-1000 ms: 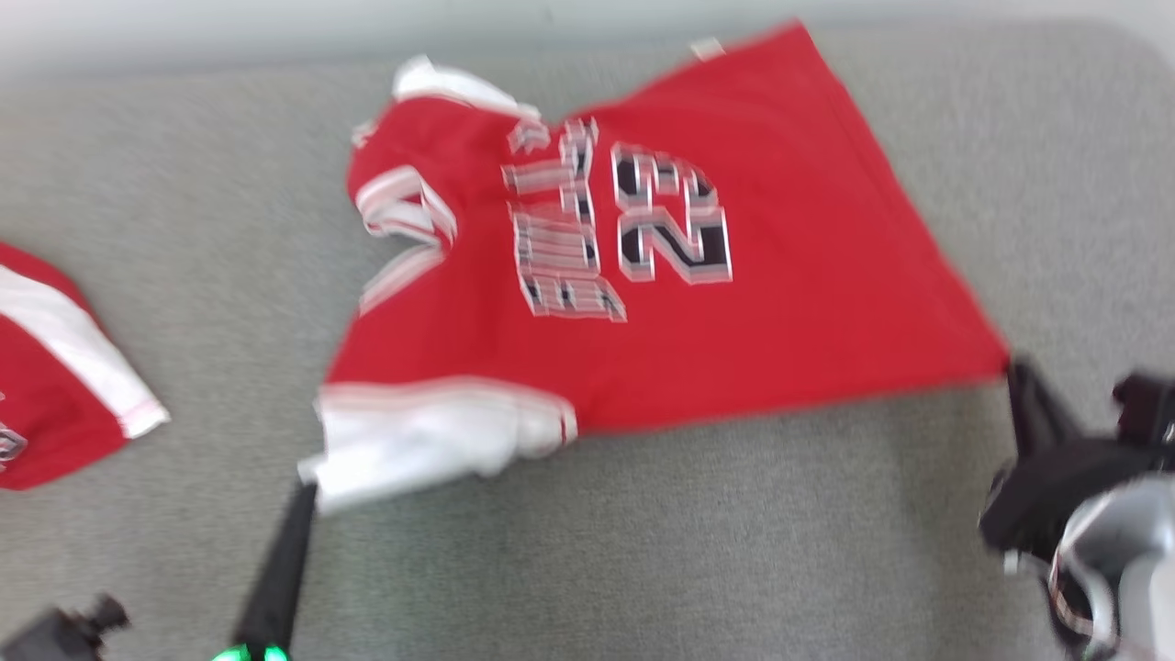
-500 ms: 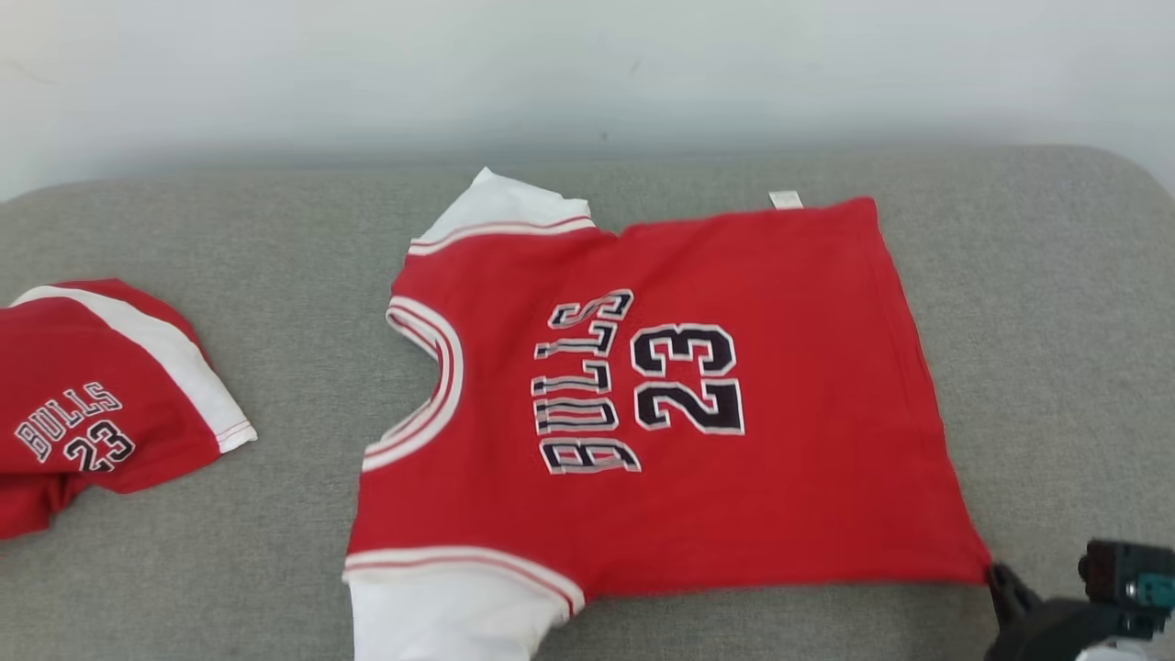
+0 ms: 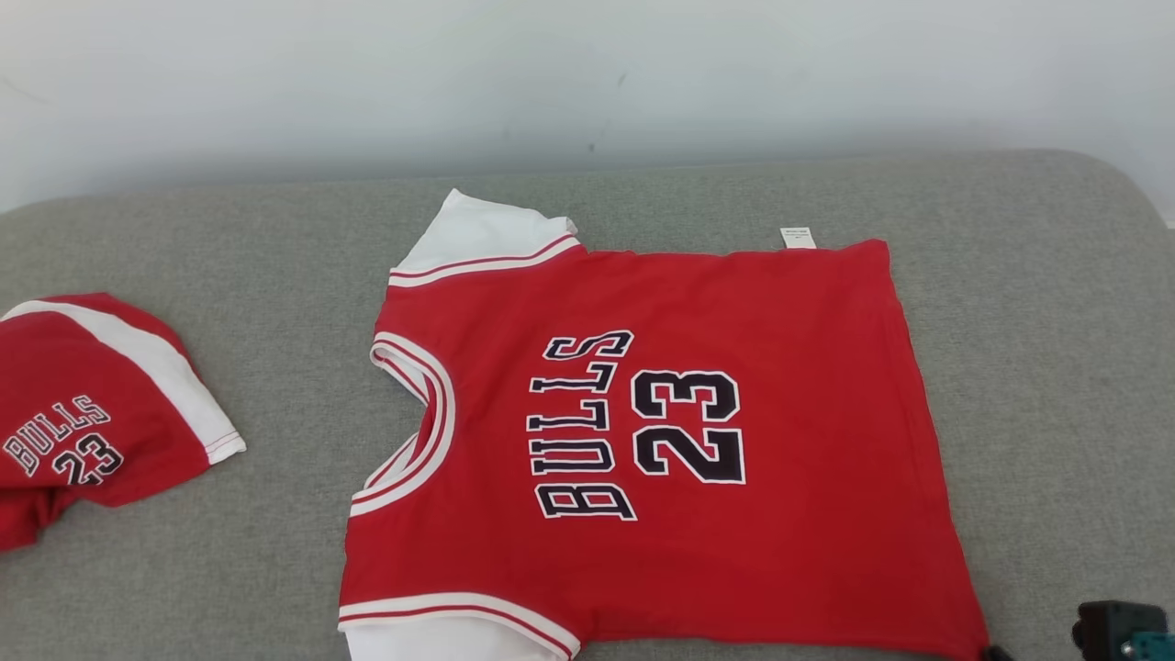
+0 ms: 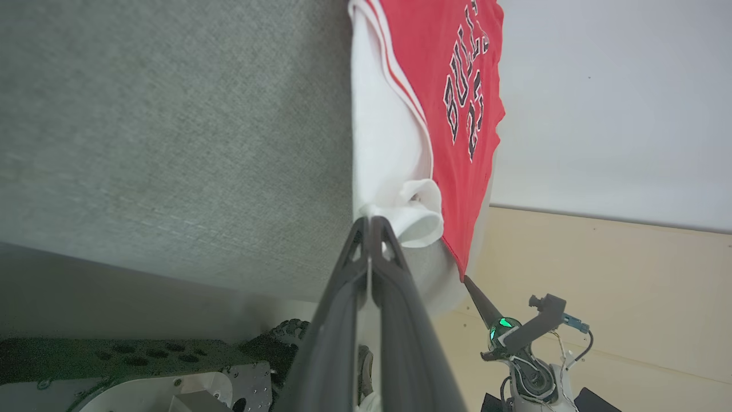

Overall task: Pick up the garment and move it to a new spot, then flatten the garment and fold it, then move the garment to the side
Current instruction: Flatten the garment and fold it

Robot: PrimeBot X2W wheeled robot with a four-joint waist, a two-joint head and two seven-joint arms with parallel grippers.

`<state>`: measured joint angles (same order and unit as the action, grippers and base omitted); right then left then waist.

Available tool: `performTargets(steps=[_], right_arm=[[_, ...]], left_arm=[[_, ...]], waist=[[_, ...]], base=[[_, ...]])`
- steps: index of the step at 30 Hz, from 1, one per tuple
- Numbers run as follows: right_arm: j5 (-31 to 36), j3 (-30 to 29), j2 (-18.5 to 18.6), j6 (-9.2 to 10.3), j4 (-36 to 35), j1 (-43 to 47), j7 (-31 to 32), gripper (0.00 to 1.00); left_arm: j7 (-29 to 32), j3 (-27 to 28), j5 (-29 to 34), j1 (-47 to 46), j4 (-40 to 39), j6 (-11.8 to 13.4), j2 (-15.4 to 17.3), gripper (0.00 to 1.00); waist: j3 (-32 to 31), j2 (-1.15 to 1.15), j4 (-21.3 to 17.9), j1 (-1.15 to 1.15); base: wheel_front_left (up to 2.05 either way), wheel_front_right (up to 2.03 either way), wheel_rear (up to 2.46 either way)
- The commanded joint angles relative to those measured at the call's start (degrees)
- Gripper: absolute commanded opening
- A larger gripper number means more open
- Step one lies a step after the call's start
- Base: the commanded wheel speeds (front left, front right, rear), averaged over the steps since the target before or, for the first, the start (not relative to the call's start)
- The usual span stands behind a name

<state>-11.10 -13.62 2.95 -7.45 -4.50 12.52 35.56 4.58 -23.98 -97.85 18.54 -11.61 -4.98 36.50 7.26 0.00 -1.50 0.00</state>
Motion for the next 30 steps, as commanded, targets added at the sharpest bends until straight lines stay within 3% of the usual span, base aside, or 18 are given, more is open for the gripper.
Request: performTargets(steps=[1,6,13,26,30], right_arm=[[-0.9,-0.6,0.0,-0.05,-1.6,0.1,-0.7,0.00],[-1.4,-0.8,-0.1,-0.05,-3.6,-3.1,-4.6,0.00],[-0.6,2.1,1.5,-0.05,-2.1,-8.5,-8.1,0.00],[1.3,3.6,2.1,-0.06,4.9,-18.7,-16.9,0.00],[2.9,2.2,1.7,-0.05,7.3,-22.2,-20.4,0.00]], left_arm=[[-1.3,0.9,1.1,0.0,-0.9,-0.2,-0.1,0.00],[-7.0,5.1,3.6,-3.0,-3.7,-1.9,-2.3,0.00],[-9.6,6.4,8.3,-10.0,-4.4,-2.4,-4.1,0.00],[-18.5,-1.9,27.1,-32.7,10.1,-2.5,-15.4,0.00],[-19.7,-1.5,31.6,-37.4,15.9,-2.5,-18.0,0.00]], waist=[[-0.2,0.00,-0.6,0.00],[-0.4,0.00,-1.5,0.00],[0.5,0.00,-1.8,0.00],[5.8,0.00,0.9,0.00],[7.6,0.00,1.2,0.00]], base=[[0.00,0.00,0.00],[0.00,0.00,0.00],[0.00,0.00,0.00],[0.00,0.00,0.00],[0.00,0.00,0.00]])
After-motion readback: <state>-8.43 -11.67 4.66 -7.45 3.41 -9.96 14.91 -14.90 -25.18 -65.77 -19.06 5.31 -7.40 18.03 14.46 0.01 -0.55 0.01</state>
